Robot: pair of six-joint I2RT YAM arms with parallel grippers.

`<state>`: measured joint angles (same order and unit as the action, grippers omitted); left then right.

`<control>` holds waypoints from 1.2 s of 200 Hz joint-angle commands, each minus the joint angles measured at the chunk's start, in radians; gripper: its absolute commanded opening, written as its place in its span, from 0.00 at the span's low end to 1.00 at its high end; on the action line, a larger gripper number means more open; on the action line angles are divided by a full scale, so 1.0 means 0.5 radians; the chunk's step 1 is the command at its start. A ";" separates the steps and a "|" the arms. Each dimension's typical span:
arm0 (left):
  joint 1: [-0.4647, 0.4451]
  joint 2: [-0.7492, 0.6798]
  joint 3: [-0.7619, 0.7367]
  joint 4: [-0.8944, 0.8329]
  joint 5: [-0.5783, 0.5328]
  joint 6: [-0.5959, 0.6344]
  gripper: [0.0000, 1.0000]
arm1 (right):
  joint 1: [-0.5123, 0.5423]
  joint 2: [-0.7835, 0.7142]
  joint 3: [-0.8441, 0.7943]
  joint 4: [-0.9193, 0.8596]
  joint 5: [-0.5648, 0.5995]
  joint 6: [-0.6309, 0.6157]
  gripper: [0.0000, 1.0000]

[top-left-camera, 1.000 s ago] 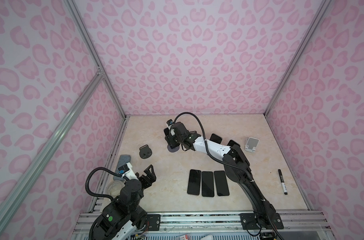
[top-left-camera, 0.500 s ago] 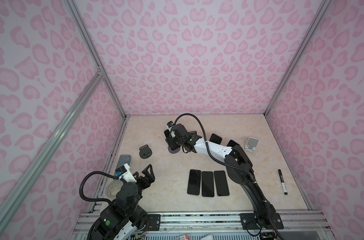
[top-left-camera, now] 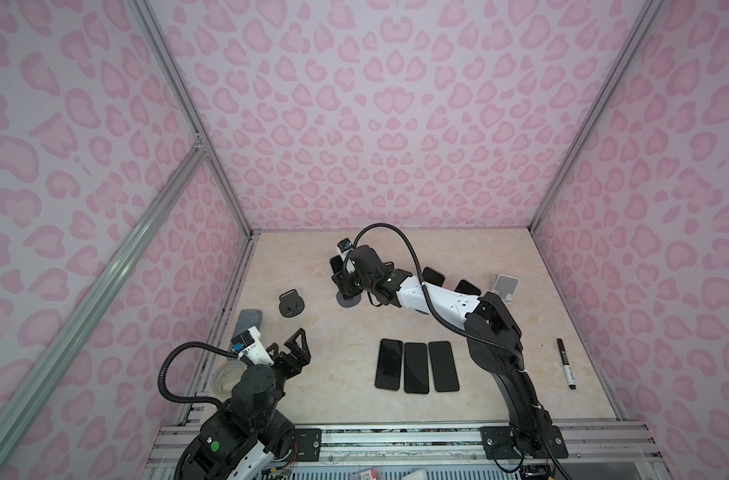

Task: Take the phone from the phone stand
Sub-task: 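Close the right gripper on the blue-edged phone and lift it off the stand, then carry the blue-edged phone toward the flat phones near the robot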

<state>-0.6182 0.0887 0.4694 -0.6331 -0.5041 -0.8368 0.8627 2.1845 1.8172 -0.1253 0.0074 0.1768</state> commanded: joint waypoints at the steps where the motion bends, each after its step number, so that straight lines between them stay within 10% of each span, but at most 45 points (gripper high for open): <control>1: 0.001 0.015 0.036 0.028 0.004 0.024 0.95 | 0.016 -0.065 -0.050 0.086 0.063 0.041 0.67; 140: 0.000 0.176 0.032 0.095 0.151 -0.027 0.95 | 0.213 -0.610 -0.738 -0.015 0.544 0.530 0.67; 240: 0.000 0.143 -0.019 0.112 0.103 -0.023 0.95 | 0.449 -0.487 -0.527 -0.519 0.895 0.953 0.67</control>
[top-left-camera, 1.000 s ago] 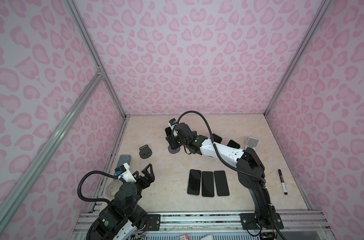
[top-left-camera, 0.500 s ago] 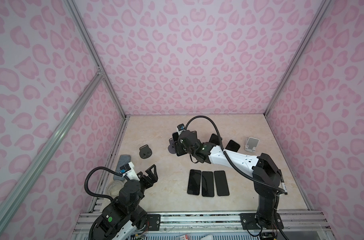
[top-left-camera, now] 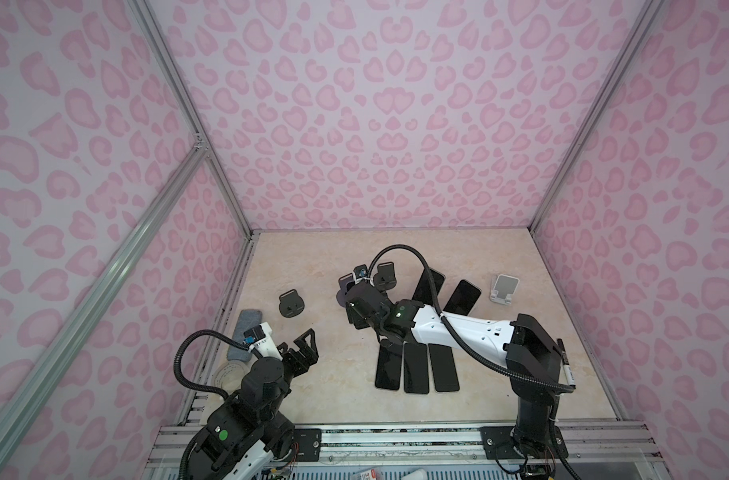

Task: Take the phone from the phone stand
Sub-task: 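Carry the blue-edged phone toward the flat phones near the robot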

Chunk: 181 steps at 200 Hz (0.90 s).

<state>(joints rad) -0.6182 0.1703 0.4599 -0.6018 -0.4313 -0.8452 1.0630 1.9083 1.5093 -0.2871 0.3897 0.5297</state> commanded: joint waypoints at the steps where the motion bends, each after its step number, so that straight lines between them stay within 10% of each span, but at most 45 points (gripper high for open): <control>1: 0.000 -0.023 -0.001 0.050 -0.039 -0.008 0.95 | 0.052 0.071 0.093 -0.203 0.132 0.256 0.67; 56: 0.000 -0.130 -0.013 0.027 -0.019 -0.035 0.95 | 0.243 0.183 0.099 -0.434 0.342 0.716 0.67; 181: 0.001 0.064 -0.029 0.193 0.044 -0.012 0.95 | 0.244 0.379 -0.014 -0.404 -0.120 1.102 0.69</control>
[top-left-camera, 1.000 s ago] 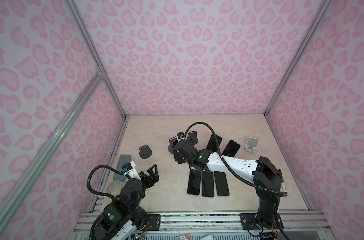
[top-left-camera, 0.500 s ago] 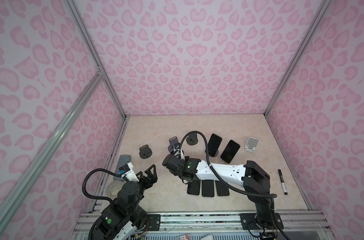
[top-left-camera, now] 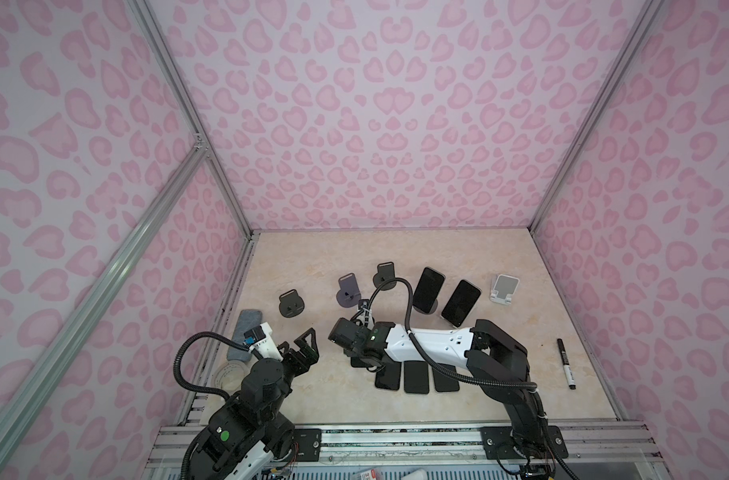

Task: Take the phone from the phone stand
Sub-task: 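Carry the blue-edged phone toward the flat phones near the robot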

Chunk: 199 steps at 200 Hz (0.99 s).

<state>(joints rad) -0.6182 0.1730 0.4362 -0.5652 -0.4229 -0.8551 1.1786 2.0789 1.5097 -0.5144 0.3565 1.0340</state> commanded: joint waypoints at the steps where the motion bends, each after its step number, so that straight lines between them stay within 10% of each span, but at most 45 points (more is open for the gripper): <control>1: 0.000 0.062 0.019 0.122 0.030 0.008 0.95 | 0.014 0.039 -0.014 0.047 -0.057 0.095 0.69; 199: 0.000 0.217 0.094 0.166 0.213 -0.112 0.95 | -0.078 0.112 -0.142 0.056 -0.571 0.208 0.74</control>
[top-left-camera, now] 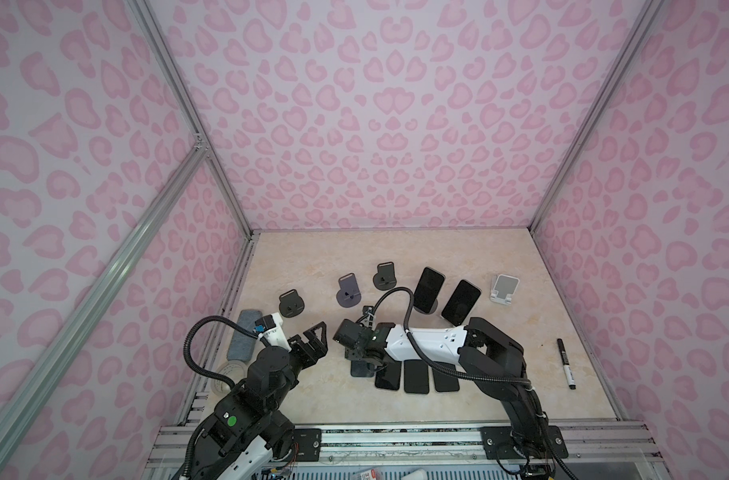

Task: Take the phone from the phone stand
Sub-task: 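Carry the blue-edged phone toward the flat phones near the robot, then lower the blue-edged phone flat beside the other phones and open right gripper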

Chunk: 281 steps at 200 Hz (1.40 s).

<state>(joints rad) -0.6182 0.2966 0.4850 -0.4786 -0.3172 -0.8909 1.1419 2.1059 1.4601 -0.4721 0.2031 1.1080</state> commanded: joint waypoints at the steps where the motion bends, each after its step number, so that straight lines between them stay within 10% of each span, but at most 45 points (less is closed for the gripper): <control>1: 0.000 -0.031 -0.002 -0.008 0.002 -0.041 0.95 | -0.005 0.058 -0.042 -0.030 -0.265 0.062 0.74; 187: 0.002 -0.017 0.037 -0.016 -0.039 -0.043 0.95 | -0.007 0.055 -0.062 -0.060 -0.268 0.074 0.78; 281: 0.000 -0.158 0.098 -0.157 -0.256 -0.032 0.95 | -0.009 0.143 0.454 -0.325 0.088 -0.585 0.88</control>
<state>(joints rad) -0.6182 0.2554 0.5198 -0.5320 -0.3756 -0.9127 1.1419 2.1227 1.6081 -0.5510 0.1715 0.9630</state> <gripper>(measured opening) 0.953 0.865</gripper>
